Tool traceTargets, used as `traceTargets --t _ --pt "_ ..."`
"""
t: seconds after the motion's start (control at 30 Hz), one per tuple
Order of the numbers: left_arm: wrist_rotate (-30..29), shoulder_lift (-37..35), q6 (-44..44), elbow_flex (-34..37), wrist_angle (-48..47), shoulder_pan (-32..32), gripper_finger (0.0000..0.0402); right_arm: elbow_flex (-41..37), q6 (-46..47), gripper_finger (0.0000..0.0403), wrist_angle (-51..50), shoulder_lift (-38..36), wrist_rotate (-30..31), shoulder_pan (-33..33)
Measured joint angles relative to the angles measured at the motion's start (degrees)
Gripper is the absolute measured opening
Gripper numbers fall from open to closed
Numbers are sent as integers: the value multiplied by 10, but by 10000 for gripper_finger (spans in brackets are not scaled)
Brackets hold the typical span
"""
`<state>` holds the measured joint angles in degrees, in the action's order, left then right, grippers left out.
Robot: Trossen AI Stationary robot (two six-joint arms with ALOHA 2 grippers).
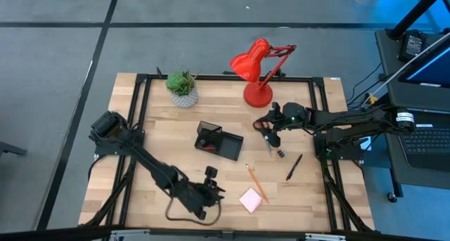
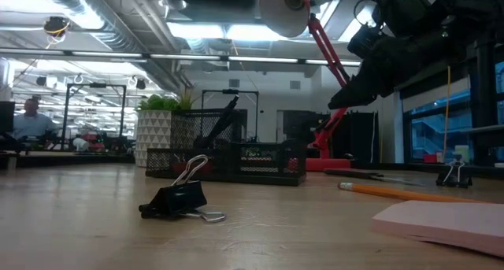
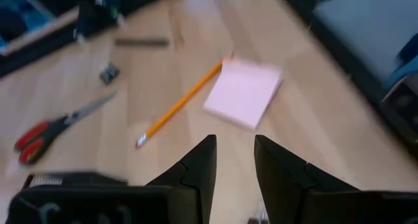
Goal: Pick and place office supplies into organizer
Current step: Put the bottom black binder clip into the black desk organizer
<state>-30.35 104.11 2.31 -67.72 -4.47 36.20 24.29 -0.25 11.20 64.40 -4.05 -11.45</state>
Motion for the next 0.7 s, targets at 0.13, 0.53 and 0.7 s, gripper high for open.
traceTargets --t 0.13,0.53,0.7 --pt "-35 63 58 -83 -118 9 98 0 0 188 -3 0 0 0" --pt "-61 166 216 -226 -266 40 98 -6 7 188 -8 0 0 0" --pt "-55 190 255 -253 -319 38 98 -24 20 188 -5 0 0 0"
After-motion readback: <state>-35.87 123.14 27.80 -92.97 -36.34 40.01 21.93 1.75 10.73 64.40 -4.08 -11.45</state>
